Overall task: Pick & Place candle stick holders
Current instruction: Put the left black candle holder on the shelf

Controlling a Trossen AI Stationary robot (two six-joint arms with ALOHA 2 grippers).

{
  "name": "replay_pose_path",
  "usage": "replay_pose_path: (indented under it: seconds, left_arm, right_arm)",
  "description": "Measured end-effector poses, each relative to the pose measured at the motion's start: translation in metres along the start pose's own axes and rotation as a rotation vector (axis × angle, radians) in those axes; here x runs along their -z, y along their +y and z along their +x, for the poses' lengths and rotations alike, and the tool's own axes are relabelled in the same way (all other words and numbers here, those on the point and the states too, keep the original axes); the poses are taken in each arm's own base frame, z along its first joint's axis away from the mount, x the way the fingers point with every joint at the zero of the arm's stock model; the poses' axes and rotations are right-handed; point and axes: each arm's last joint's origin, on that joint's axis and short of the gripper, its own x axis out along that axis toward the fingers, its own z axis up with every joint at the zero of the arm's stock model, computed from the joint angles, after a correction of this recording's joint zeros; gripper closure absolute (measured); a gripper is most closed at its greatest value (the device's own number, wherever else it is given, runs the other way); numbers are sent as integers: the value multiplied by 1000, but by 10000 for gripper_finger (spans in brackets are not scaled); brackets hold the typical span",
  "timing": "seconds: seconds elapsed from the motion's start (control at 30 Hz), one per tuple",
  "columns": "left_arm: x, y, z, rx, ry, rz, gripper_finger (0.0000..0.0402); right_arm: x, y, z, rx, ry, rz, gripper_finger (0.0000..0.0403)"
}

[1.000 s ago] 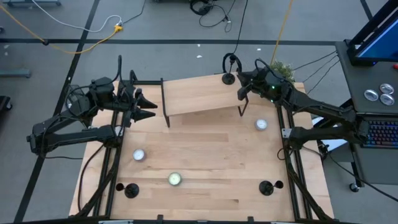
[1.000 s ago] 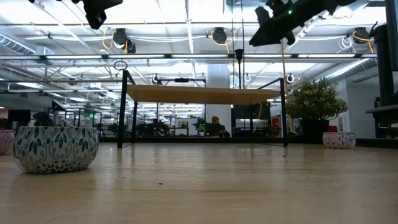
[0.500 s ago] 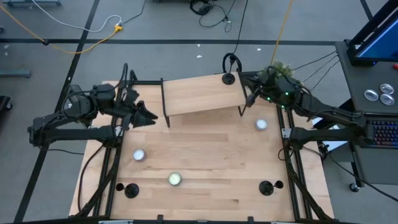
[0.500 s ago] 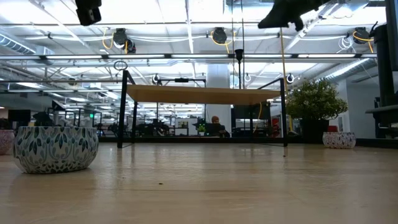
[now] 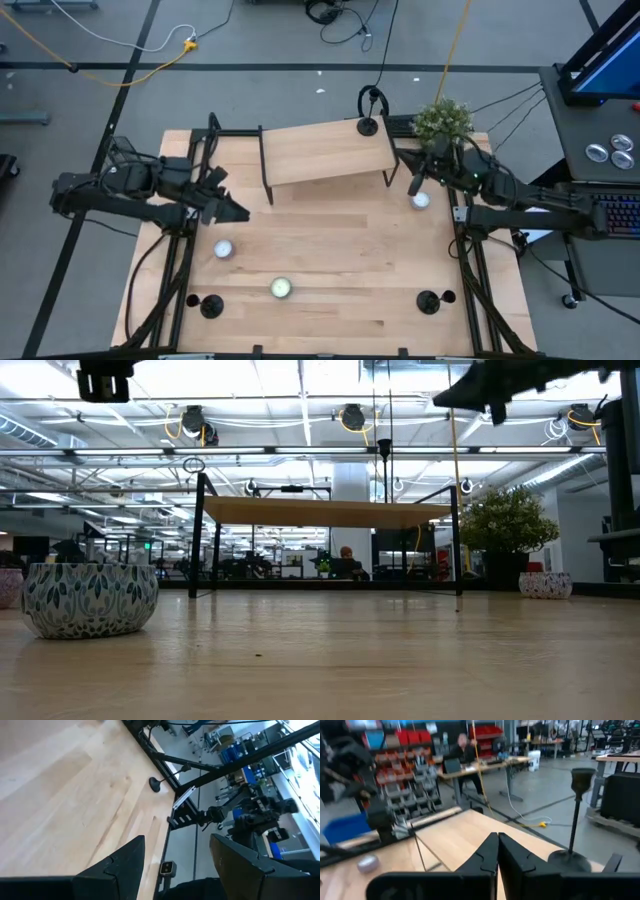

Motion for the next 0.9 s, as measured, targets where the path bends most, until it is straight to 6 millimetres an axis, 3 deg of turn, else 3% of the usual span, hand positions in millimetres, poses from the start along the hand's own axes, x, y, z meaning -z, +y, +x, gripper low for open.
replay_pose_path:
  seconds: [0.17, 0.33, 0.7, 0.9]
  left_arm:
    - [9, 1, 4, -61, 52, -100, 171]
    - [17, -3, 10, -247, 198, -256, 172]
    - [14, -66, 18, -605, 390, -359, 172]
    - [38, -81, 24, -775, 535, -326, 172]
  right_arm:
    - [24, -6, -14, -22, -113, 69, 402]
    - [38, -9, -23, -78, -157, 77, 402]
    - [46, -10, -24, -73, -143, 73, 403]
    - [46, -10, -24, -73, -143, 71, 403]
